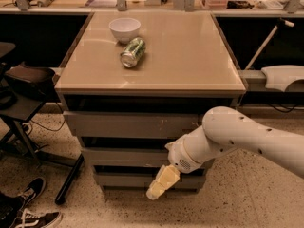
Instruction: Open top drawer
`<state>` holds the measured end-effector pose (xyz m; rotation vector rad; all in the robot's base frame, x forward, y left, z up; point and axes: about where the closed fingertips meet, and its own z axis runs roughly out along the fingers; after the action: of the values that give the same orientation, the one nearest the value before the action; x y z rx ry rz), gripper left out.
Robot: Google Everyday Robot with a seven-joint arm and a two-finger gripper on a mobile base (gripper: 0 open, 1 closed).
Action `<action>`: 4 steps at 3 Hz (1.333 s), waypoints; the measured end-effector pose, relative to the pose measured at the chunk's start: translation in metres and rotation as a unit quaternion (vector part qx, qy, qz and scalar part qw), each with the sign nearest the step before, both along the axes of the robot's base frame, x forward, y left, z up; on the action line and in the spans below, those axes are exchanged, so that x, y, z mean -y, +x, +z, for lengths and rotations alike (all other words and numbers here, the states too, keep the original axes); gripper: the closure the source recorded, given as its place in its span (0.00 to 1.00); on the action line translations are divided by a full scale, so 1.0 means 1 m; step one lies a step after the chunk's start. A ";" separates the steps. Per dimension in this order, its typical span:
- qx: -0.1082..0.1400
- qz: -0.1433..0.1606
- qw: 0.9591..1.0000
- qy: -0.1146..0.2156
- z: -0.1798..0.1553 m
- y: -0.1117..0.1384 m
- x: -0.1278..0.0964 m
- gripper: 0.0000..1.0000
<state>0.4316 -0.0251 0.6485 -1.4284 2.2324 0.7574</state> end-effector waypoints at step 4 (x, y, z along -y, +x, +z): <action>0.090 -0.110 0.990 -0.020 0.019 0.112 0.067 0.00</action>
Offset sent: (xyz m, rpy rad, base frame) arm 0.1892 -0.0956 0.0370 -0.0331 -0.2608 -0.2942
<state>0.5431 -0.0920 0.6679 -1.1899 2.2269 0.4952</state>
